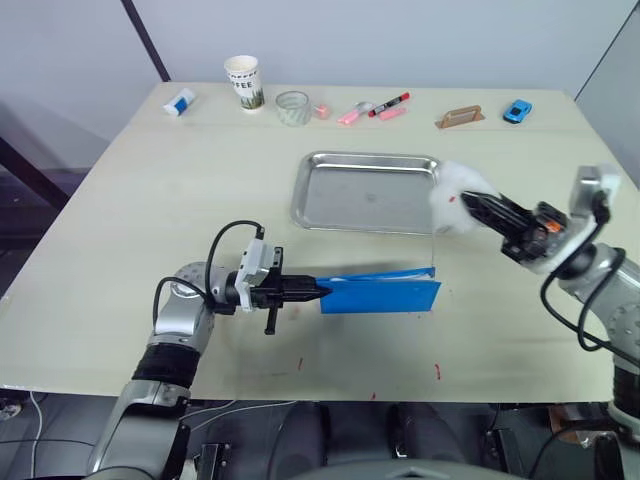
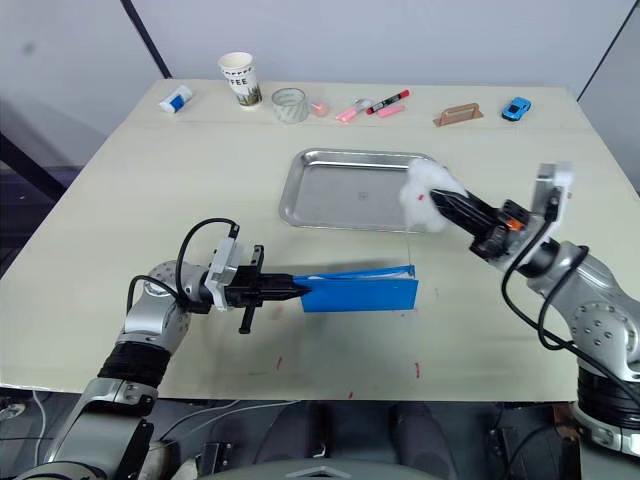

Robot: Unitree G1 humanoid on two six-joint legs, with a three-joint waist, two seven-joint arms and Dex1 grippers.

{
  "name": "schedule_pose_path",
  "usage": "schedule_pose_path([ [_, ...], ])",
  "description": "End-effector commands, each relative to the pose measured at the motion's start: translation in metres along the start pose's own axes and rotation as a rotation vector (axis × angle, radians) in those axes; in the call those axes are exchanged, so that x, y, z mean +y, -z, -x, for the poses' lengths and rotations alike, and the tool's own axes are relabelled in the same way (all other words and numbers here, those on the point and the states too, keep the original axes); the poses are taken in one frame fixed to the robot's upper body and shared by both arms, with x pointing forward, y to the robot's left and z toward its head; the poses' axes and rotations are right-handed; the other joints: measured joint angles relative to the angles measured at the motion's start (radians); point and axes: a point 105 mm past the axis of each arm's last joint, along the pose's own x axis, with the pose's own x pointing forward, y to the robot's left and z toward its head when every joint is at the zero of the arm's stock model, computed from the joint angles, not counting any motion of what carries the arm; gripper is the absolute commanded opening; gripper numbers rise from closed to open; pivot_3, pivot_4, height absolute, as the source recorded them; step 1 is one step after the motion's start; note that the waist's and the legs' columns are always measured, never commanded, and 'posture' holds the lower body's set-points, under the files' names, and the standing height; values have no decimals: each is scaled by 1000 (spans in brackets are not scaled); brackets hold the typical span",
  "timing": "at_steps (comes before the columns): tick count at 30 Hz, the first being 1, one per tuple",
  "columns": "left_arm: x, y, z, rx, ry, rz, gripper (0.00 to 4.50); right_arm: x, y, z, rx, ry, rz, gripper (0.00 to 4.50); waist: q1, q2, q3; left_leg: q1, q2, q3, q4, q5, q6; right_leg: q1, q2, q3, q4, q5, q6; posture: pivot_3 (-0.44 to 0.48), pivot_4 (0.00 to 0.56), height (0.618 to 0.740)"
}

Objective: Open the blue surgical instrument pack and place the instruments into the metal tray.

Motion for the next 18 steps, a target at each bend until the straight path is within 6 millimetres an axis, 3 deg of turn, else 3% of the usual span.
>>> schedule_pose_path([
  [1,-4,8,-4,35,36,16,0,16,-1,-25,16,-83,114,22,-1,0,0,0,0,0,0,0,0,0,0,0,0,0,0,0,150,718],
  [11,-2,8,-7,32,36,12,0,48,18,-65,91,-285,331,22,0,0,0,0,0,0,0,0,0,0,0,0,0,0,0,0,150,718],
  [18,-1,9,-8,32,35,12,0,64,27,-68,110,-371,450,22,3,0,0,0,0,0,0,0,0,0,0,-1,1,0,0,0,150,718],
])
